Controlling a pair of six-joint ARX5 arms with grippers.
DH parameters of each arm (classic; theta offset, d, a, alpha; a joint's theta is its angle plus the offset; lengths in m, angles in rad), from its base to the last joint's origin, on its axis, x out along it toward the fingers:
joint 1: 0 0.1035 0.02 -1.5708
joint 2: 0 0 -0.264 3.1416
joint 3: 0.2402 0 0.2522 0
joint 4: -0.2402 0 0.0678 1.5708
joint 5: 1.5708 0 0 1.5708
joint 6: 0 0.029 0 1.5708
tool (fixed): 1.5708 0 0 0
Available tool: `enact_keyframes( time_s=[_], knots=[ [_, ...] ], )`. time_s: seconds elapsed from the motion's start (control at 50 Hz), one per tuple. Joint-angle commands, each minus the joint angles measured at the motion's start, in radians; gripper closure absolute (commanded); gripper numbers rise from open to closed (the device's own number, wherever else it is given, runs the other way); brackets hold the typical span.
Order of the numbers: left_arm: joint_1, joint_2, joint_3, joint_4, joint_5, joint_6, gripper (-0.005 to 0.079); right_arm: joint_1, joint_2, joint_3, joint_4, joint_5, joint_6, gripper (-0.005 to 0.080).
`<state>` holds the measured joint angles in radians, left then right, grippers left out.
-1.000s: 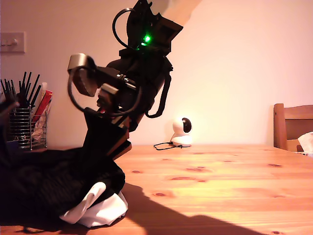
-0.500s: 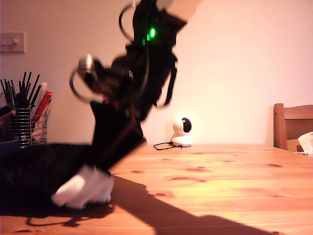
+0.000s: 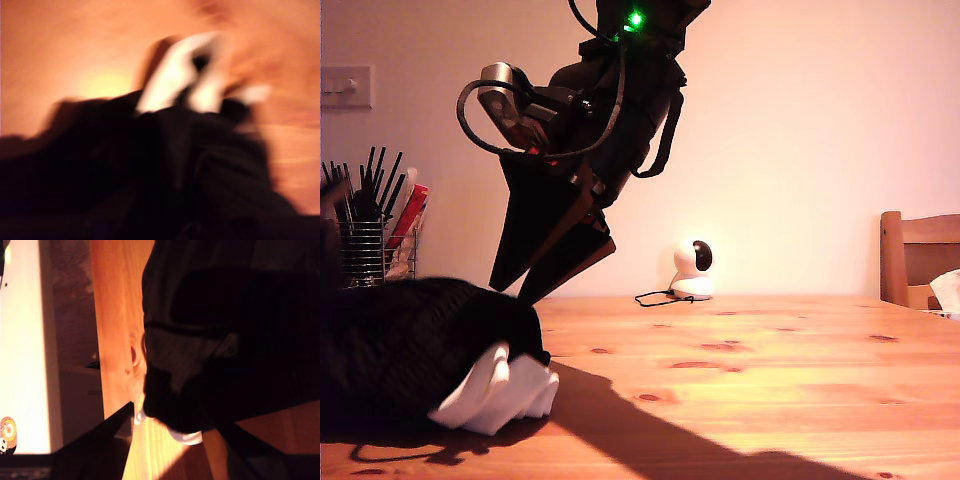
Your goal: Fold the shorts in front of you. After folding it, place it to the right side.
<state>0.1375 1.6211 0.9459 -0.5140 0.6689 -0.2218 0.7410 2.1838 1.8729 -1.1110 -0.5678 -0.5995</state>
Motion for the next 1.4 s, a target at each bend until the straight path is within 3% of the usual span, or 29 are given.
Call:
enact_keyframes(
  time_s=[0.0,0.28,0.66,0.8,0.94,1.04,1.22,1.32,1.38],
  knots=[
    [-0.001,0.013,0.031,-0.025,0.018,0.002,0.0502,0.005,-0.005,0.002,0.000,-0.006,0.002,0.0376],
    [-0.001,0.013,0.129,-0.044,0.006,0.005,0.0502,0.005,-0.005,0.002,-0.012,-0.014,0.011,0.0376],
    [-0.004,0.013,0.130,0.020,-0.035,-0.024,0.0451,0.025,-0.013,0.037,-0.002,-0.190,0.025,0.0377],
    [-0.014,0.013,0.130,0.014,-0.035,-0.024,0.0451,0.048,-0.013,0.040,0.078,-0.214,0.026,0.0386],
    [-0.014,0.013,0.130,0.014,-0.034,-0.024,0.0451,0.070,-0.008,0.040,0.196,-0.134,0.047,0.0383],
    [-0.013,0.013,0.130,0.013,-0.034,-0.024,0.0451,0.070,-0.008,0.040,0.279,-0.131,0.078,0.0389],
    [-0.013,0.013,0.130,0.014,-0.034,-0.024,0.0451,0.070,0.009,0.040,0.333,-0.130,0.093,0.0595],
    [-0.013,0.013,0.130,0.018,-0.034,-0.024,0.0451,0.069,0.028,0.040,0.361,-0.129,0.108,0.0770],
    [-0.013,0.013,0.130,0.018,-0.034,-0.024,0.0451,0.068,0.040,0.040,0.364,-0.129,0.108,0.0761]
  ],
)
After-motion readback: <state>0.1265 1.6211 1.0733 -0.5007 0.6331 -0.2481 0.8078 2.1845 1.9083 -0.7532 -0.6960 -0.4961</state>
